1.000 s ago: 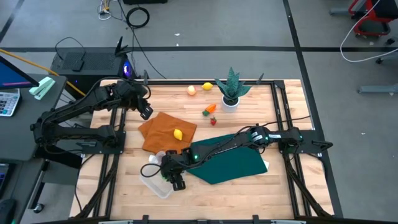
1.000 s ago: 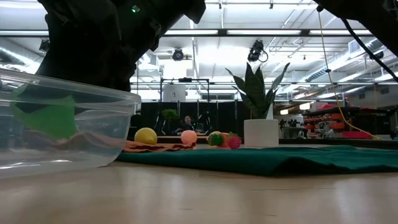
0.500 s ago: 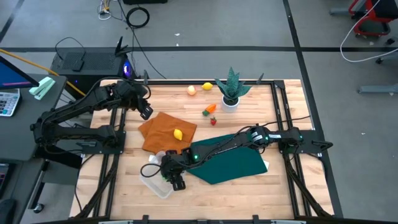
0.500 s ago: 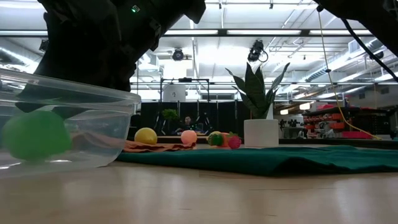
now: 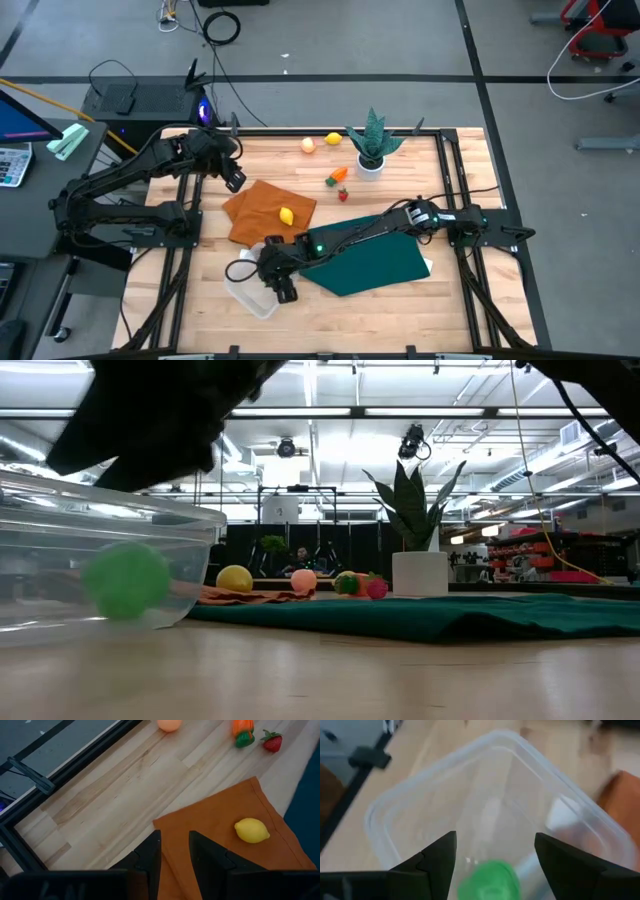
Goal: Pick and placing Produce into tupperware
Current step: Put the bottom lemon into the transparent container
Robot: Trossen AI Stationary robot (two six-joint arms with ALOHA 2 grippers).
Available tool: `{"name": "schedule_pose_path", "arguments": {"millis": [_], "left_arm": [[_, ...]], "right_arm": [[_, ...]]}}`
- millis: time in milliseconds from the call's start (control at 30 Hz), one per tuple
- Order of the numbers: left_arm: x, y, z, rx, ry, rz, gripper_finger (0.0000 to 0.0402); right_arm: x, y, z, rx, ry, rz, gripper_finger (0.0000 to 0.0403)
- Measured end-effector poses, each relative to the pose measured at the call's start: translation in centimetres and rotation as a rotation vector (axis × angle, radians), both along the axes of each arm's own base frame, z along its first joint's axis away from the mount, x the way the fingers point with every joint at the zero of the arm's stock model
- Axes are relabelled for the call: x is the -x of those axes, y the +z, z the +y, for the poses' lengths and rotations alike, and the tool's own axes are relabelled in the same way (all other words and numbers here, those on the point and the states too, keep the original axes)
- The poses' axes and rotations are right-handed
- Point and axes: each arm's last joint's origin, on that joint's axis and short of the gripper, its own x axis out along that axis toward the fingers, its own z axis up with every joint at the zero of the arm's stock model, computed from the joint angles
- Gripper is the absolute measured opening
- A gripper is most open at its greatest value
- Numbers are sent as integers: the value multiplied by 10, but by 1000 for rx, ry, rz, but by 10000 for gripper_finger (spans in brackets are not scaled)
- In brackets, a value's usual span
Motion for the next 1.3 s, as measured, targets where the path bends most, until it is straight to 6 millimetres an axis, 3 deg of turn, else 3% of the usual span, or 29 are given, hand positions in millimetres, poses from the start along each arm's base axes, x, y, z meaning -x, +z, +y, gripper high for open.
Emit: {"name": "schedule_pose_path", "arguments": {"millis": [100, 233, 367, 500, 633, 767, 867, 1100, 1300], "left_arm": [[0, 0, 0, 1, 0, 2, 107], [1, 0, 0, 4, 2, 5, 107], [1, 0, 0, 6, 6, 4, 107], [1, 0, 0, 6, 6, 4, 107], [0, 0, 0, 14, 25, -10, 107], [-1, 1, 0, 10, 27, -25, 107], [-2, 1, 1, 28, 67, -58, 108], [-8, -2, 0, 147, 65, -101, 141], [-31, -13, -5, 233, 51, -106, 194]], "right_arm": [[5, 18, -7, 42, -30, -16, 234], [18, 63, -19, 33, -101, -90, 231], [44, 107, -26, 49, -197, -103, 212], [79, 142, -34, 94, -274, -44, 160], [110, 164, -40, 71, -361, 33, 86], [135, 174, -36, 40, -408, 120, 20], [149, 177, -29, 34, -426, 180, 4], [167, 171, -14, 58, -491, 290, 45], [182, 166, -1, 148, -620, 331, 85]]}}
